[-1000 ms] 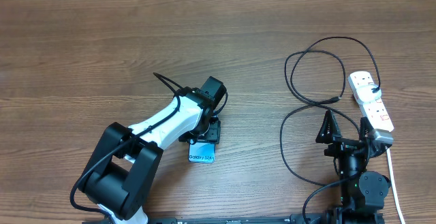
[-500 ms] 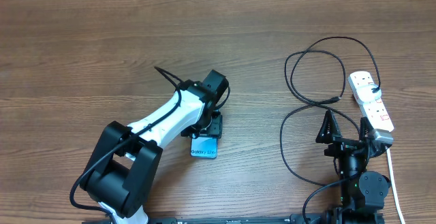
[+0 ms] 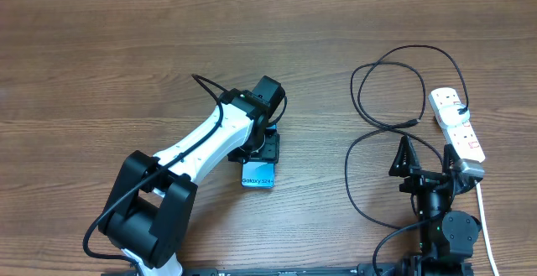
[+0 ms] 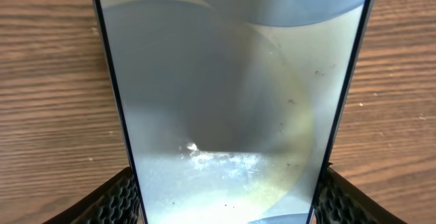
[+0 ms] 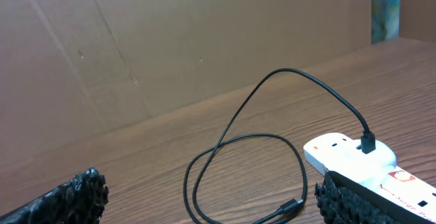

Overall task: Plug charger to phone and switch on socket
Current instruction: 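Close the left gripper on the phone's long edges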

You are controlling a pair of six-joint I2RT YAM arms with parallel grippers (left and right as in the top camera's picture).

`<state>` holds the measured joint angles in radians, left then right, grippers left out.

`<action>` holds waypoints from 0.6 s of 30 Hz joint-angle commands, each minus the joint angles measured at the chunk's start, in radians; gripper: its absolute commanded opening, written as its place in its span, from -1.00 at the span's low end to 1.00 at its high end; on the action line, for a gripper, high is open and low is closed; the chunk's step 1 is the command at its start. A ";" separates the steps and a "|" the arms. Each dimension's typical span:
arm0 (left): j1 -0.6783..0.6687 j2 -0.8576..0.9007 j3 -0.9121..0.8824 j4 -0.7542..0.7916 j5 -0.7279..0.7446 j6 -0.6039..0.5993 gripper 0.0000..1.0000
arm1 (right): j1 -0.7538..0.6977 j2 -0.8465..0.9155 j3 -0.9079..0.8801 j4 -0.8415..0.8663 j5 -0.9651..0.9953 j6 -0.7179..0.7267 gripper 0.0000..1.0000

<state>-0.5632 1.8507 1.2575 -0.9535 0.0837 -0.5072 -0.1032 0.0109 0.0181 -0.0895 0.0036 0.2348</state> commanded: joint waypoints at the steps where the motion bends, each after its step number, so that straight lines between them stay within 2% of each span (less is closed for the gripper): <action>1: 0.009 0.006 0.031 -0.007 0.072 -0.017 0.21 | 0.003 -0.008 -0.010 0.006 -0.005 -0.004 1.00; 13: 0.101 0.006 0.063 -0.061 0.222 -0.012 0.19 | 0.003 -0.008 -0.010 0.006 -0.005 -0.004 1.00; 18: 0.124 0.006 0.113 -0.117 0.224 0.003 0.19 | 0.003 -0.008 -0.010 0.006 -0.005 -0.004 1.00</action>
<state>-0.4500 1.8507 1.3132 -1.0523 0.2649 -0.5064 -0.1028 0.0109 0.0181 -0.0895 0.0032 0.2352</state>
